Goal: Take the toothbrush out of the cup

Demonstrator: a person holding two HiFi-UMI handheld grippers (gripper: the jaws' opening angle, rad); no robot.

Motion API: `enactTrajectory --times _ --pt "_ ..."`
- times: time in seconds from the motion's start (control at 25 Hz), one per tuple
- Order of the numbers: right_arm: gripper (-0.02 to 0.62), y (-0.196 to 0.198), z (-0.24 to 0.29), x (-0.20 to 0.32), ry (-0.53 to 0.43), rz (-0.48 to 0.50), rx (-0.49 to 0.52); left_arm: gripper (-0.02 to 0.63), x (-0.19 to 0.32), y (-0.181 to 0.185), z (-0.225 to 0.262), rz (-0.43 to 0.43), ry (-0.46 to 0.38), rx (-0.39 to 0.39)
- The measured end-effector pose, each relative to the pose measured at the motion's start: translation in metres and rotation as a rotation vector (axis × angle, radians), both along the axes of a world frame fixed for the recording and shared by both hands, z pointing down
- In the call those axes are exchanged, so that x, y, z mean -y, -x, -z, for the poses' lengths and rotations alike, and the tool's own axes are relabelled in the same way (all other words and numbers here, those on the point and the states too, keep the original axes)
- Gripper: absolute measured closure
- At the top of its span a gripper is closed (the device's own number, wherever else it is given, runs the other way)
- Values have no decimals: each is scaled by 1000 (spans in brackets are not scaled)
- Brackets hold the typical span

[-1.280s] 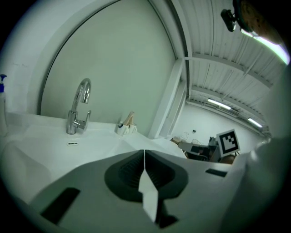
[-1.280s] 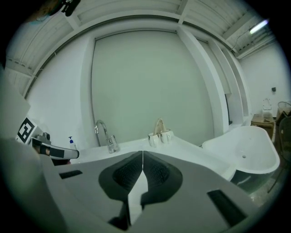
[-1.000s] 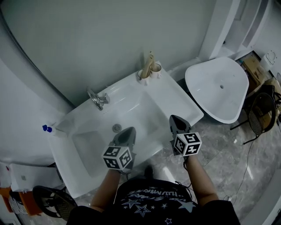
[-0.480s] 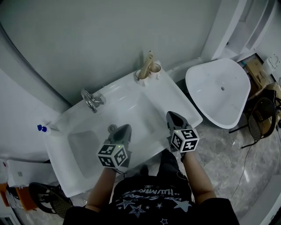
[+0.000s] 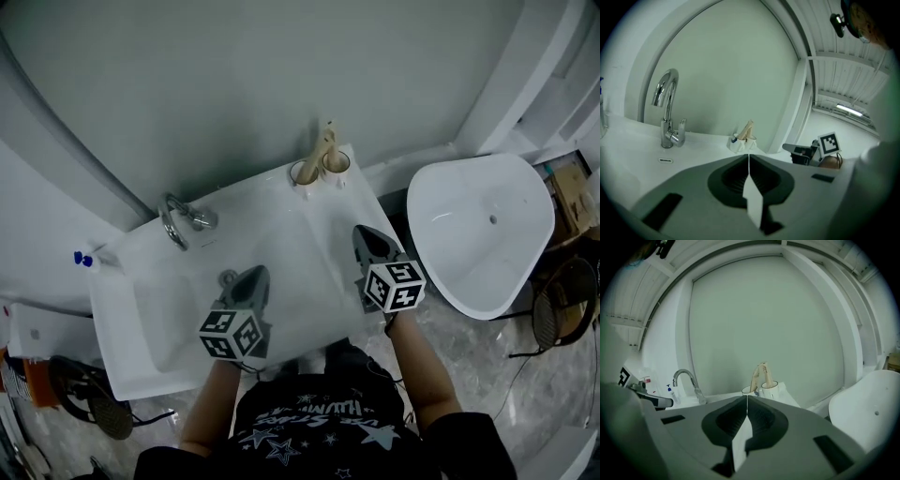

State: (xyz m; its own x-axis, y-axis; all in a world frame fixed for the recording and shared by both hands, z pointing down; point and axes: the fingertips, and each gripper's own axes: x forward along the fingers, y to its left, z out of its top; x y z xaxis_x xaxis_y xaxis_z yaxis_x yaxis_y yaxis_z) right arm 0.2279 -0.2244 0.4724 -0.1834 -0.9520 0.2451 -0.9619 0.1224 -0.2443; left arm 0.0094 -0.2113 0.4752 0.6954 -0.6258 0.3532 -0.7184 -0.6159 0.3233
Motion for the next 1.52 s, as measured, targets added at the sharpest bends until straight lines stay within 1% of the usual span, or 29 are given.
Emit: enactTrajectory --times 0.16,0.48,0.68,0.92,1.04,1.16,1.2,1.28,1.4,1.52 --pt "581 -24 3 24 1 48 13 584 10 -14 4 63 -8 9" --pt "580 -56 7 80 6 123 -35 584 31 -29 16 209 -64 18" --pt "580 -60 6 111 5 170 -55 584 40 -31 16 285 -76 21" --pt "580 -62 -1 140 21 186 -55 584 50 -30 11 338 -79 27" --pt "580 -62 -6 154 34 198 -61 584 58 -23 8 402 -76 43" --pt "577 -63 -13 168 46 204 -69 584 65 -15 2 460 -54 51" --pt "565 -62 -15 172 50 209 -70 584 68 -13 1 471 -50 50" --pt "493 -60 -19 181 60 221 -71 584 73 -10 -1 494 -52 56" --pt "486 -58 -25 194 73 230 -83 584 79 -5 -3 528 -55 57" --pt "485 -55 -31 207 87 235 -101 584 85 -5 -7 537 -46 65"
